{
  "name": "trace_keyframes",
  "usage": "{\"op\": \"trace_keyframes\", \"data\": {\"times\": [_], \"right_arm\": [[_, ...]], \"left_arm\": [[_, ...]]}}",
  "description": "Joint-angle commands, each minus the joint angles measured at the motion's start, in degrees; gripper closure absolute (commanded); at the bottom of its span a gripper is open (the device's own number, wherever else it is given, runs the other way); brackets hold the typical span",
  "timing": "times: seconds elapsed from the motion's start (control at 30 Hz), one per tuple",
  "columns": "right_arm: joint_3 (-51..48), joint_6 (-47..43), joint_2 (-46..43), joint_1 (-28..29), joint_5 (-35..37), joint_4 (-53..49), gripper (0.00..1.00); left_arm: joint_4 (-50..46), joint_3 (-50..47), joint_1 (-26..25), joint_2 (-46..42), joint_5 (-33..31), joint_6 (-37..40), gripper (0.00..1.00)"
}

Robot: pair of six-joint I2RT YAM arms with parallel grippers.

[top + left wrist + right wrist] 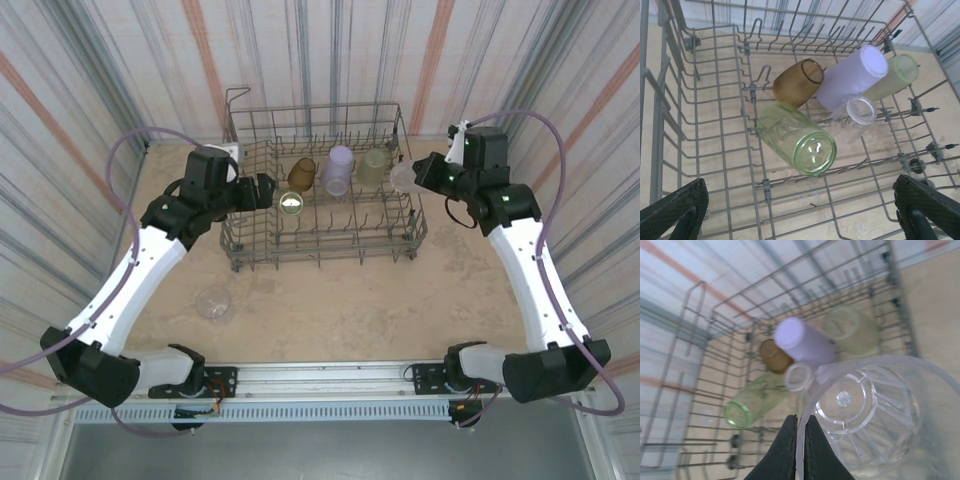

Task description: Load the cups into the dish rack

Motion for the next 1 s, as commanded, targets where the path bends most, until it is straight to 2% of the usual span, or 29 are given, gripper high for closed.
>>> {"op": "trace_keyframes", "data": {"times": [0.0,0.2,0.4,0.67,0.83,0.97], "right_arm": [[-2.3,6.5,0.9,0.9,-10.3,12.2,1.00],[-5.9,11.1,2.3,2.6,-15.9,24.2,1.00],[-10.7,18.8,3.9,3.3,-22.2,40.5,1.00],[-14.2,24.2,5.5,5.4,-27.0,53.9,1.00],[-16.2,24.7,6.1,6.4,-28.8,60.7,1.00],[-16.7,27.5,8.0,6.5,-30.6,65.6,1.00]], "left_arm": [[-0.9,2.8,0.4,0.1,2.5,-1.1,0.01],[-0.5,4.7,0.4,0.9,5.0,-2.2,0.01],[1.3,5.8,0.8,1.9,9.7,-4.2,0.01],[5.6,6.7,1.7,4.2,19.4,-10.7,0.01],[10.9,7.1,3.1,7.2,30.1,-14.4,0.01],[13.9,7.4,3.2,8.5,33.0,-15.7,0.01]]}}
